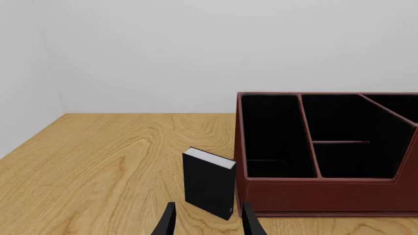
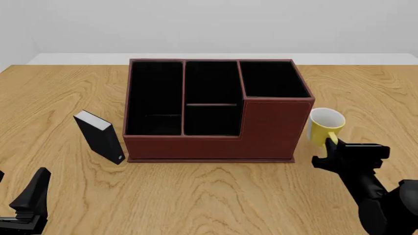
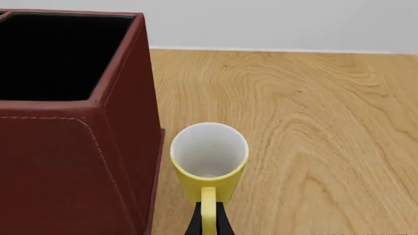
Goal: Pick up the yellow and white mug and place it to the right of the caddy.
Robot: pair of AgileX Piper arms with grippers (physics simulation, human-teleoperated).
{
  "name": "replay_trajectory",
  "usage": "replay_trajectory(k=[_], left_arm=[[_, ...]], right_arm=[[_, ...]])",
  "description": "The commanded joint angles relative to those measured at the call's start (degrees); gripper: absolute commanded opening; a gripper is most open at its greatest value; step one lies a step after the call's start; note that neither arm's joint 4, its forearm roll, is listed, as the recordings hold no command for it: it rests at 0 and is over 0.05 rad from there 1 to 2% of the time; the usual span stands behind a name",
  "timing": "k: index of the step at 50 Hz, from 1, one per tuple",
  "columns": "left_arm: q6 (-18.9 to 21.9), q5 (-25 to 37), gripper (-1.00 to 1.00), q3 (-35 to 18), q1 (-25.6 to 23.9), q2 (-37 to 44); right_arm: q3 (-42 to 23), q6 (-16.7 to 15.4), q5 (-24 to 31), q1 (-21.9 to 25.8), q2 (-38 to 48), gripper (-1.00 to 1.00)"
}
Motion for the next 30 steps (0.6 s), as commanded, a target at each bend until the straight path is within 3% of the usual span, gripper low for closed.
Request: replay_trajectory(k=[1, 30], left_arm=[[0.00, 0.00, 1.00, 0.00, 0.00, 0.00], [0.00, 0.00, 1.00, 0.00, 0.00, 0.00]], right_arm=[[-0.82, 0.66, -0.09, -0.13, 1.32, -1.00], [-2.53, 0.12, -0.07, -0.46, 4.66, -1.00]])
